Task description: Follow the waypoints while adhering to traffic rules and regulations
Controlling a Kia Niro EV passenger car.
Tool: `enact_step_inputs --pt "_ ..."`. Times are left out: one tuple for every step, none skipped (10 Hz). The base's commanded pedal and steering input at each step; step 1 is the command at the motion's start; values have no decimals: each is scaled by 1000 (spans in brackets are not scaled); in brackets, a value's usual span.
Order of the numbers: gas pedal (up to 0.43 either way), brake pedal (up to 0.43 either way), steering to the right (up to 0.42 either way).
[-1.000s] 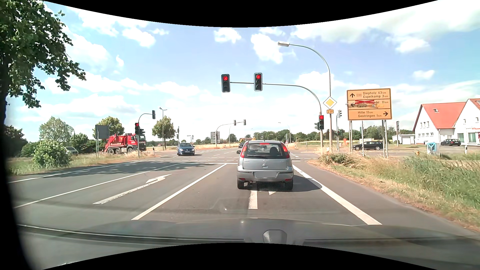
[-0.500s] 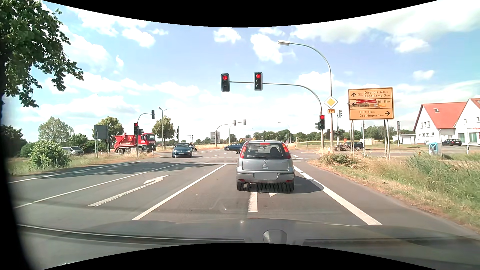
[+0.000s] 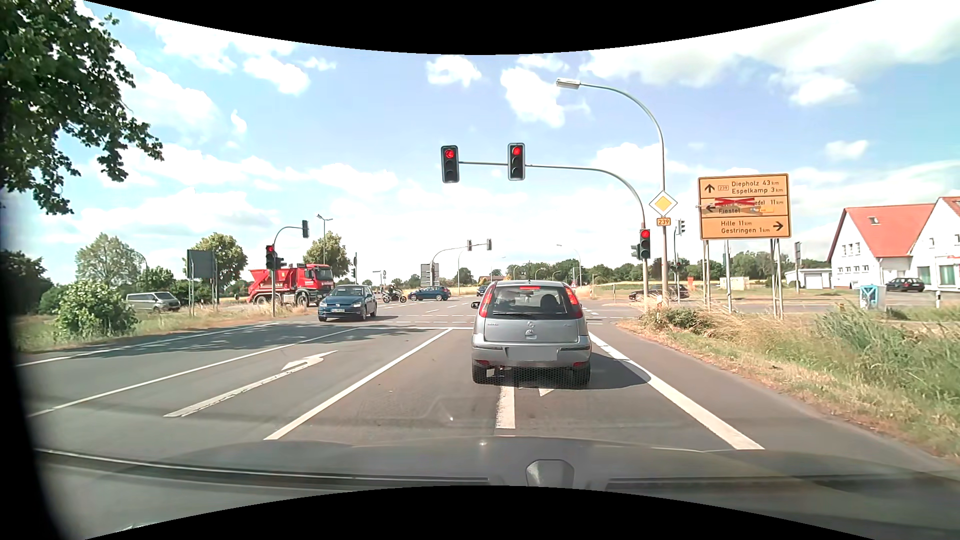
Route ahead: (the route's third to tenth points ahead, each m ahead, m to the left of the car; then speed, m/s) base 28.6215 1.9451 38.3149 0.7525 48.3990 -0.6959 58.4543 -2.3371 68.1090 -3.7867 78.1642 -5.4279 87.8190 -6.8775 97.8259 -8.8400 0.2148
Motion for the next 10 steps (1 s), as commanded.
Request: enact_step_inputs --pt "0 6 7" --pt "0 6 8" --pt "0 6 8" --pt "0 6 8" --pt "0 6 8" --pt "0 6 8" --pt "0 6 8" --pt "0 6 8" --pt "0 6 8" --pt "0 6 7"
